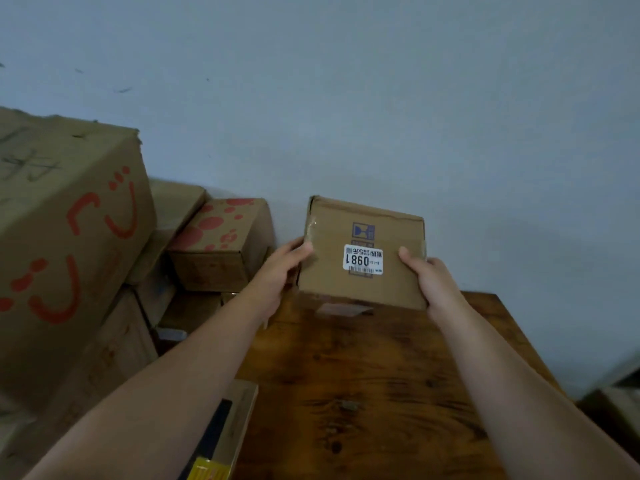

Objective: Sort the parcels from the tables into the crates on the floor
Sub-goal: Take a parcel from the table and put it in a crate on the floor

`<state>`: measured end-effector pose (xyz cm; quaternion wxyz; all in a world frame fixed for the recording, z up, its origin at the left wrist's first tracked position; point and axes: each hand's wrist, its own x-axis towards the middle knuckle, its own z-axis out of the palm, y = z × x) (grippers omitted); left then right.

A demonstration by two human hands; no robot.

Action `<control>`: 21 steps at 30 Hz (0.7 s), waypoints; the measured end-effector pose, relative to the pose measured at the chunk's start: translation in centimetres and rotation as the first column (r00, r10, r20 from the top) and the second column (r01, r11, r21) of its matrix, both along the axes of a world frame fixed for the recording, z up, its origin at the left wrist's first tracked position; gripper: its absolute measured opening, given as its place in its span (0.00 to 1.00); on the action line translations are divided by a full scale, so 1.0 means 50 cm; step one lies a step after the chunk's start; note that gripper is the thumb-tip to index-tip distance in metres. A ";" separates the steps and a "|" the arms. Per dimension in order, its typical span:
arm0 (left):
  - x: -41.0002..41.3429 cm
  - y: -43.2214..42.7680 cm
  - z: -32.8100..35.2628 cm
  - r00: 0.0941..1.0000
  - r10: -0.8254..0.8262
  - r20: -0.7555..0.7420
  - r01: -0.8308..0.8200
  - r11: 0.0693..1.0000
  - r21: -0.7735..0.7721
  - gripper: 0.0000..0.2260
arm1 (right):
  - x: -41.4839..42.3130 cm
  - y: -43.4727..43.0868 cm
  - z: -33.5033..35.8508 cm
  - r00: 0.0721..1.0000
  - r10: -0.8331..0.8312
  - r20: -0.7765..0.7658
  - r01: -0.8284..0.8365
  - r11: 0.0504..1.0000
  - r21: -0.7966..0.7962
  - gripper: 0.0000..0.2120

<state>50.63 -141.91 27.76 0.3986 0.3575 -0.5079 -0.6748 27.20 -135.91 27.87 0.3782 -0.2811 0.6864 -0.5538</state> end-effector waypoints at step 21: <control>0.025 0.011 0.054 0.967 0.169 0.192 -0.172 0.985 -0.005 0.18 | 0.038 0.061 0.002 0.939 0.320 -0.125 -0.333 0.937 -0.105 0.36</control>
